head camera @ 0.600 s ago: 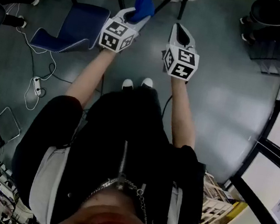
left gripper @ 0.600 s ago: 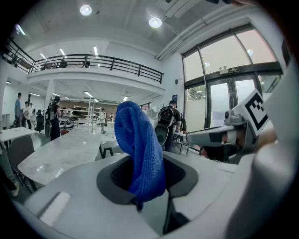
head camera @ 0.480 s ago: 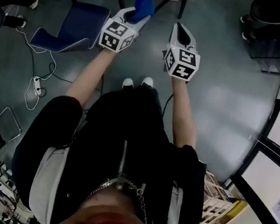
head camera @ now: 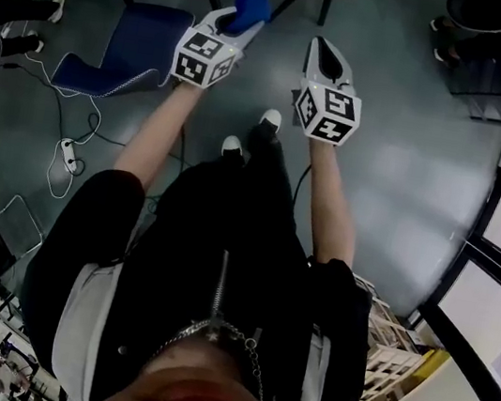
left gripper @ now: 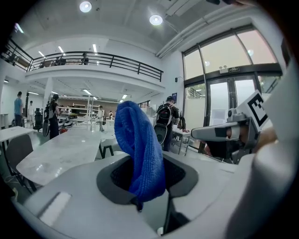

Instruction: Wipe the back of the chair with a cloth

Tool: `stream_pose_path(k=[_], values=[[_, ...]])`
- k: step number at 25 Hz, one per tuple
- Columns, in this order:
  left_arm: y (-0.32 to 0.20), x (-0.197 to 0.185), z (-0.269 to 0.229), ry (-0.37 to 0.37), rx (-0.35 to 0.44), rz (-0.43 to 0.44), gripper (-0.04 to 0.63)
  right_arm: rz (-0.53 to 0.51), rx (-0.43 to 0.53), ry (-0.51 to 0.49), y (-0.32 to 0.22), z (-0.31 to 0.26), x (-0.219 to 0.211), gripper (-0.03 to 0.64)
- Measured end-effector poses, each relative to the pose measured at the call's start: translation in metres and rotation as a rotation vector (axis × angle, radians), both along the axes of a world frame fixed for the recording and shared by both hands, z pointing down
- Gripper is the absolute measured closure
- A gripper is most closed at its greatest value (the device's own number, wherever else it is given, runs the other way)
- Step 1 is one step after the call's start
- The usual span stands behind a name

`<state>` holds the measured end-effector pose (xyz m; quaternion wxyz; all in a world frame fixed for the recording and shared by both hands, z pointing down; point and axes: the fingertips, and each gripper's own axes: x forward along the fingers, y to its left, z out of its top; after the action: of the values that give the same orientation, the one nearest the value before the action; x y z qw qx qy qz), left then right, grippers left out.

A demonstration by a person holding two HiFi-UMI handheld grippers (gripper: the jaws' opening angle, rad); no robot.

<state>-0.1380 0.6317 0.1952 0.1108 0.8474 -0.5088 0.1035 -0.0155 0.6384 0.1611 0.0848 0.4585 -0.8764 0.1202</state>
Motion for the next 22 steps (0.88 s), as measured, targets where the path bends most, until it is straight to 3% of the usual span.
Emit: stream_pose_path(k=[11, 22], values=[[-0.08, 0.02, 0.018, -0.017, -0.024, 0.02, 0.471, 0.058, 0.003, -0.022, -0.087, 0.013, 0.02, 0.614], [-0.235, 0.027, 0.024, -0.007, -0.071, -0.018, 0.471, 0.034, -0.046, -0.071, -0.237, 0.021, 0.035, 0.614]])
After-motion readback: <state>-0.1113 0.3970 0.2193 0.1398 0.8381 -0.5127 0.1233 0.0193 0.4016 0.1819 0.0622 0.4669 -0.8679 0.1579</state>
